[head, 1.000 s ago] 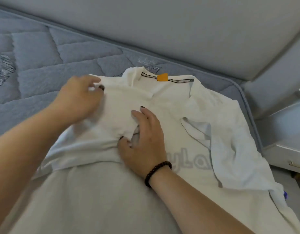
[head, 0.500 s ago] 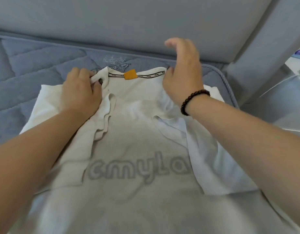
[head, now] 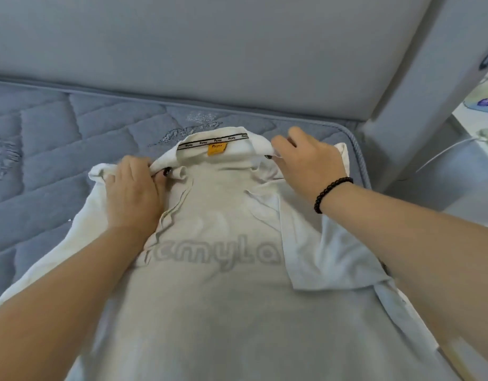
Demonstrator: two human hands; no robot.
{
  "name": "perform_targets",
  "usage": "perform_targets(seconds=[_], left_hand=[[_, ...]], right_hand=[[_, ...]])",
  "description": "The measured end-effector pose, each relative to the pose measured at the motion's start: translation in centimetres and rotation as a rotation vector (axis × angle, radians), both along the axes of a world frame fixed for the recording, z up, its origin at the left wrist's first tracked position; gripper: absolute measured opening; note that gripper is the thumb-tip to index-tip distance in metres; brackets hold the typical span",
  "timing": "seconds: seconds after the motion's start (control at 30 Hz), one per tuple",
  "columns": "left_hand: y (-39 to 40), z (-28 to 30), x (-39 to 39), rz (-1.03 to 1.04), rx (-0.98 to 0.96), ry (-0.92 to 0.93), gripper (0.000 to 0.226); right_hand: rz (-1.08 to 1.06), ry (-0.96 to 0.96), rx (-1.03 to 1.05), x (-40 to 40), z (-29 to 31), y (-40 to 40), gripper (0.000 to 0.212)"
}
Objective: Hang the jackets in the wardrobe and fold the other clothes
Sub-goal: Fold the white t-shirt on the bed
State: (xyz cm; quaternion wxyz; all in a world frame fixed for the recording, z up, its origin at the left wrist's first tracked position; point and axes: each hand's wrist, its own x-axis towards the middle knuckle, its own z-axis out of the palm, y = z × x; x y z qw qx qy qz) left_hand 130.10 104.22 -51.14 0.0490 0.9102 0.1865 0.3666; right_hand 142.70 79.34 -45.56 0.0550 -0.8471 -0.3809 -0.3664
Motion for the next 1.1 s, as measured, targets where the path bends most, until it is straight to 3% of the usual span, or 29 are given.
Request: perform_targets(seconds=[0.1,0.2,0.33,0.43,0.5,0.67,0.87,0.97,1.1], left_hand=[[-1.7,0.1,-6.2,-0.069,-0.017,-0.010,0.028],[-3.6,0.1,-12.9,-0.248,-0.007,-0.019,0.024],[-5.8,0.1,-21.8,-0.333,-0.046,0.084,0.034],[-7.0,0.7,-28.1,-0.402,-0.050,0.161,0.038],[-7.4,0.8,-31.8,-0.432,-0.046,0.195,0.036],[-7.5,1.1,-39.2,-0.458,-0.092,0.156,0.030],[-7.9,2.2,-46.1,-0.557,-0.076,0.258,0.018],[-8.1,2.8,-49.4,-0.467,-0.016,0.378,0.028],[-8.0,3.4,-52.1,-0.583,0.094,0.304,0.014]], right_hand=[[0.174,0.049,-0.005,-4.6,-0.2,-3.1,0.015],[0.310,0.206,-0.154,-10.1,-1.4,-6.6,0.017],[0.288,0.420,-0.245,-17.7,-2.9,-10.9,0.013],[0.237,0.513,-0.227,-23.4,-2.9,-13.5,0.038],[0.236,0.534,-0.203,-27.2,-2.8,-14.8,0.041],[0.242,0.496,-0.219,-35.7,-1.7,-16.8,0.017],[0.187,0.455,-0.292,-43.6,0.8,-17.5,0.056],[0.175,0.481,-0.349,-47.3,1.0,-17.7,0.050],[0.140,0.625,-0.371,-51.0,0.0,-17.8,0.042]])
